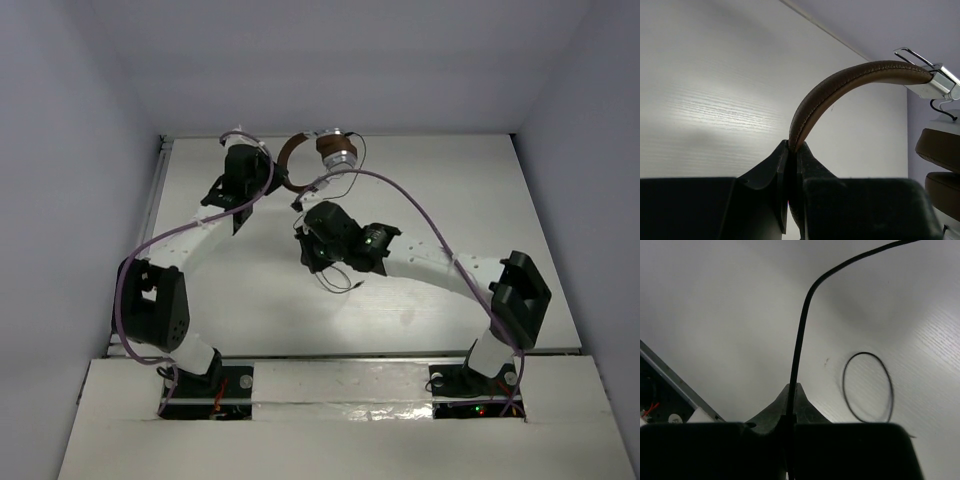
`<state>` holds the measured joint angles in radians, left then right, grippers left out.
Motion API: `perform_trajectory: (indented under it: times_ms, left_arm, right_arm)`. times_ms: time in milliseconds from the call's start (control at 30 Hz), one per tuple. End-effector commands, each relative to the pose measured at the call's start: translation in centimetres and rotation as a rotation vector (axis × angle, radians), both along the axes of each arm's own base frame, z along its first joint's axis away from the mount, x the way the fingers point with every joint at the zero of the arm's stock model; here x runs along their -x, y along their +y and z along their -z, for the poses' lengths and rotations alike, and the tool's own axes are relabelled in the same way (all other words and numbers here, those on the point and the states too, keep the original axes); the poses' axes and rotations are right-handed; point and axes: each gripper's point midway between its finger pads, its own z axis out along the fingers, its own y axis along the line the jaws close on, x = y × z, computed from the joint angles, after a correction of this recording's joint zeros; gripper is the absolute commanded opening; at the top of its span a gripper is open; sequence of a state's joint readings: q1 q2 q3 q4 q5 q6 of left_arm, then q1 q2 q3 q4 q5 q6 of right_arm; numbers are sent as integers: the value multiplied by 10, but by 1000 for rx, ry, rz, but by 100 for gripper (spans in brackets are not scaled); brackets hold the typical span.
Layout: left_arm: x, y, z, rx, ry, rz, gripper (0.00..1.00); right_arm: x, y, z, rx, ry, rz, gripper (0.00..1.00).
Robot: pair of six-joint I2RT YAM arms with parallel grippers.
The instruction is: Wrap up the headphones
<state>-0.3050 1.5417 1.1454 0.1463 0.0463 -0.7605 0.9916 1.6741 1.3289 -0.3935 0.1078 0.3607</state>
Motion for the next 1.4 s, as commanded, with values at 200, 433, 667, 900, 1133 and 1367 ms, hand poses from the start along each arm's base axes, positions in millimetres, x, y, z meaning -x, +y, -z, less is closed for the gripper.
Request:
perform_trajectory:
  times_ms: [200,433,667,900,1133,1367]
  left_arm:
    - [14,-41,8,-75,-98,21,0]
    - [24,-23,-6,-98,-146,-11,0]
    - [35,-33,4,-168,-133,27,0]
    - [51,-35,36,-254,-87,97,0]
    - [65,-45,50,-314,-82,176,0]
    - [66,-48,43,-351,-104,226,0]
  right_arm:
    - [-11,4,-85,-75,-127,-49,0]
    - [-16,-7,-92,-90,-155,28,0]
    - [-50,-30,-132,-113,-255,159,0]
    - [-80,-65,-157,-103,-326,262,0]
    - [-102,-97,-166,-54,-369,341,0]
    - [-117,-140,-156,79,-394,462,0]
